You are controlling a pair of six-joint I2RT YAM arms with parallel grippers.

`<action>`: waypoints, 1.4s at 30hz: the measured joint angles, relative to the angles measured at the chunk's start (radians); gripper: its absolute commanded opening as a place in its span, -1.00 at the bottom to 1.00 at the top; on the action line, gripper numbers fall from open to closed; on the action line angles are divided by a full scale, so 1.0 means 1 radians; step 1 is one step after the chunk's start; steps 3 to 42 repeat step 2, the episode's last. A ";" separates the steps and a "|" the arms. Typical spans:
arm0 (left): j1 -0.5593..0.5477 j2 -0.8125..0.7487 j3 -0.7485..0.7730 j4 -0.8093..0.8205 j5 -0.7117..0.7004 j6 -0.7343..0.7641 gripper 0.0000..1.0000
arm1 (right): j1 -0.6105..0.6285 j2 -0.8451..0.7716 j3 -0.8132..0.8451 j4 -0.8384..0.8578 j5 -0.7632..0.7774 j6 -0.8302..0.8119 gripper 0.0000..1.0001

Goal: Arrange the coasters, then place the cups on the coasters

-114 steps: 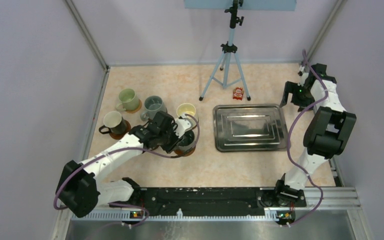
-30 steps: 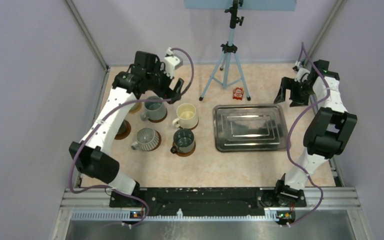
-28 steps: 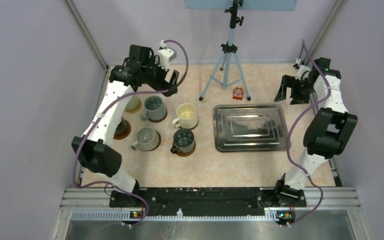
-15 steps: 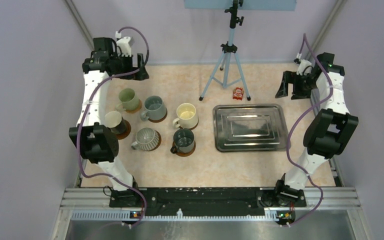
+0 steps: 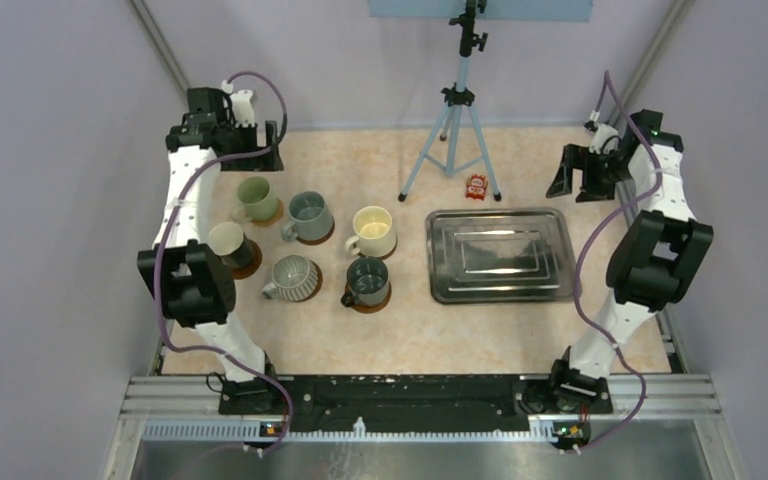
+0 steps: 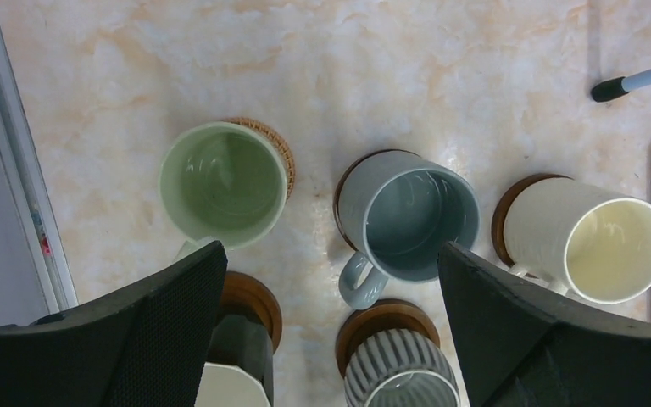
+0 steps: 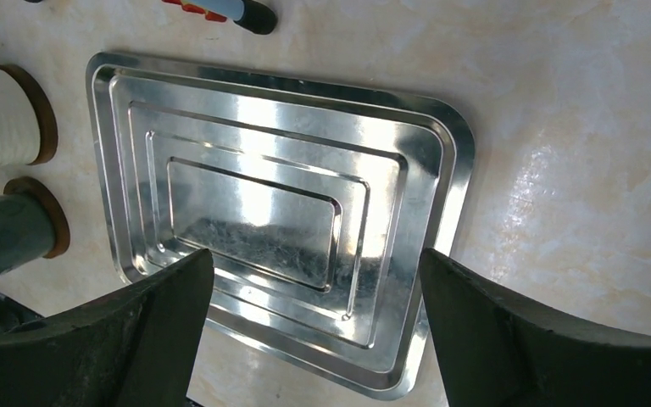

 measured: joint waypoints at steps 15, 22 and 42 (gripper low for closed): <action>0.000 0.000 -0.005 0.000 -0.007 -0.002 0.98 | 0.000 0.010 0.000 0.000 -0.001 0.002 0.79; 0.000 0.000 -0.005 0.000 -0.007 -0.002 0.98 | 0.000 0.010 0.000 0.000 -0.001 0.002 0.79; 0.000 0.000 -0.005 0.000 -0.007 -0.002 0.98 | 0.000 0.010 0.000 0.000 -0.001 0.002 0.79</action>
